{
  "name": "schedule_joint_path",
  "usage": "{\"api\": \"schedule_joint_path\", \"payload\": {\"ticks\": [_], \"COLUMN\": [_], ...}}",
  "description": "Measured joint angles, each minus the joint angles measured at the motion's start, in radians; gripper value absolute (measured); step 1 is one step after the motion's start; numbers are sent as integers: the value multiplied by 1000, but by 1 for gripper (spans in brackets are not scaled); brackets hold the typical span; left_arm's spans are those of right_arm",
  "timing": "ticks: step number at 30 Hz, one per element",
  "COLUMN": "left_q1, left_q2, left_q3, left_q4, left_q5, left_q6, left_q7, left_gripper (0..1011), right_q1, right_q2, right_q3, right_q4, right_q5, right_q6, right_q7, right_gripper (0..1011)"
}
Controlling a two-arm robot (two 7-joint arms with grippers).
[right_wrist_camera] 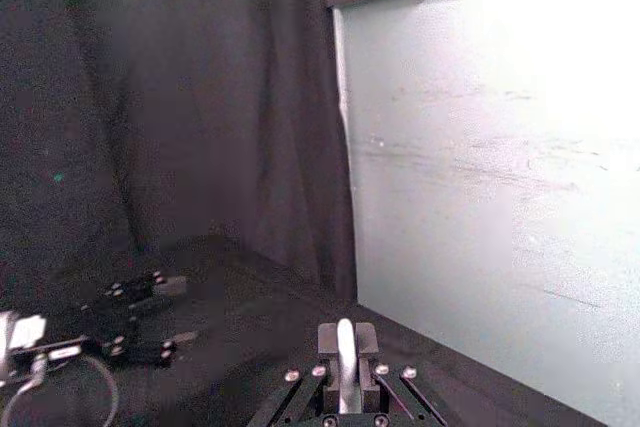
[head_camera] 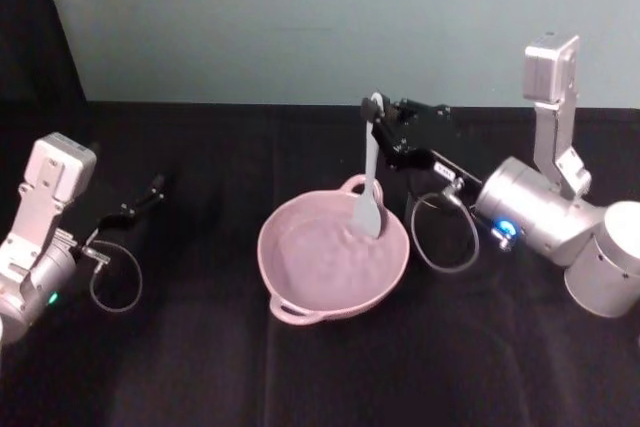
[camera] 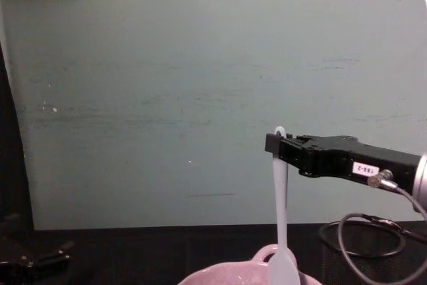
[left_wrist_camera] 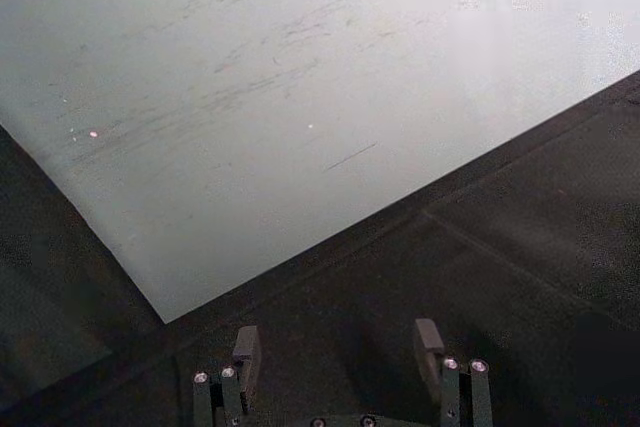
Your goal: Use the one hand to pick up the spoon and stir the clear water in the bowl.
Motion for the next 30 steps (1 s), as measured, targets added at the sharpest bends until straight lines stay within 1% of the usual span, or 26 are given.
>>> {"api": "schedule_joint_path", "payload": {"ticks": [2,3,9,16,19,22,27,30], "left_q1": [0,0,0,0,0,0,0,0], "left_q2": [0,0,0,0,0,0,0,0], "left_q3": [0,0,0,0,0,0,0,0], "left_q4": [0,0,0,0,0,0,0,0], "left_q5": [0,0,0,0,0,0,0,0], "left_q6": [0,0,0,0,0,0,0,0], "left_q7": [0,0,0,0,0,0,0,0], "left_gripper": [1011,1011,1011,1011,1011,1011,1011,1011], "right_q1": [-26,-26,-81,-106,-106,-95,-65,-35], "right_q2": [12,12,22,12,1,-16,-52,-84], "right_q3": [3,3,-5,-23,-33,-45,-56,-58], "right_q4": [-44,-44,-128,-158,-157,-140,-83,-16], "right_q5": [-9,-9,-17,-16,-12,-8,12,34], "right_q6": [8,8,22,25,25,24,9,-6], "right_q7": [0,0,6,21,31,42,63,78], "right_gripper": [110,109,109,109,110,109,109,109]}}
